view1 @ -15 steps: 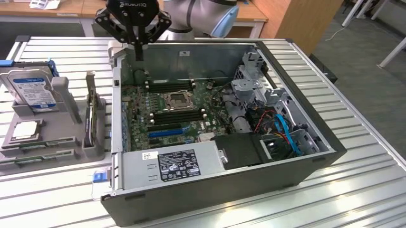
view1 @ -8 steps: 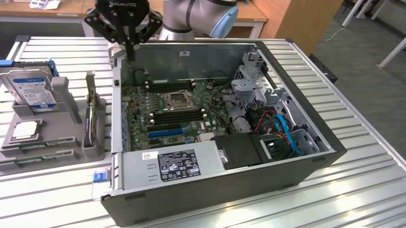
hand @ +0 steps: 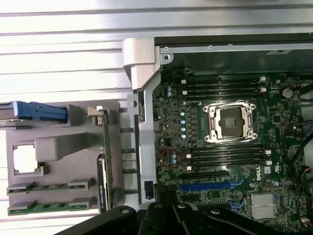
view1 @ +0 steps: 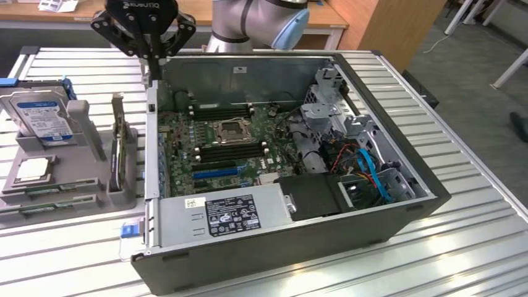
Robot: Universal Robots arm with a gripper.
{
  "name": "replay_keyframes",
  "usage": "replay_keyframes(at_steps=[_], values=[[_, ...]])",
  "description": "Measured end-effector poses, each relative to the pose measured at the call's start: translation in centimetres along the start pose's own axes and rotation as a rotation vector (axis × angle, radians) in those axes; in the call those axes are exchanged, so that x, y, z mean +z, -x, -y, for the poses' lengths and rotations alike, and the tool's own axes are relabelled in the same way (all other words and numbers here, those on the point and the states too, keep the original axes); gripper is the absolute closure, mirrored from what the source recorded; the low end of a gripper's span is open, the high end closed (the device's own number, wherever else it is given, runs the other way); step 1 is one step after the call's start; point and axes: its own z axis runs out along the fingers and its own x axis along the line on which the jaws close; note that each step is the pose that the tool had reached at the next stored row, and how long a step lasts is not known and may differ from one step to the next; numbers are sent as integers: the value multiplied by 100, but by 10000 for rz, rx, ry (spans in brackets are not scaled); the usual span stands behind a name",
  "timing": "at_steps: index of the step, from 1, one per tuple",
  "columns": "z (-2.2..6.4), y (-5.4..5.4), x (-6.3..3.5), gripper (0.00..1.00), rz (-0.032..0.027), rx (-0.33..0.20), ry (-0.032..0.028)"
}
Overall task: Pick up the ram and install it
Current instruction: 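Reach for the ram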
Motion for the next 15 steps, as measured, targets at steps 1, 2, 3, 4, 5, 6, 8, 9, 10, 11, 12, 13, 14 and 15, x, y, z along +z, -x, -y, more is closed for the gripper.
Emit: replay_keyframes(at_steps=[1, 2, 3, 4, 5, 6, 8, 9, 10, 11, 12, 13, 14, 15], values=[[2, -21, 0, 90, -1, -1, 0], [3, -42, -1, 90, 0, -1, 0], [5, -61, 0, 90, 0, -1, 1], [6, -81, -1, 90, 0, 0, 1], [8, -100, -1, 90, 0, 0, 0], [9, -119, -1, 90, 0, 0, 1], [12, -159, -1, 90, 0, 1, 1], [13, -178, -2, 90, 0, -1, 0], [15, -199, -2, 90, -1, -1, 0], [17, -219, -2, 90, -1, -1, 0], [18, -239, -2, 90, 0, -1, 0], [20, -260, -3, 90, 0, -1, 0], [21, -279, -2, 90, 0, -1, 0], [23, -300, -2, 90, 0, 0, 0]])
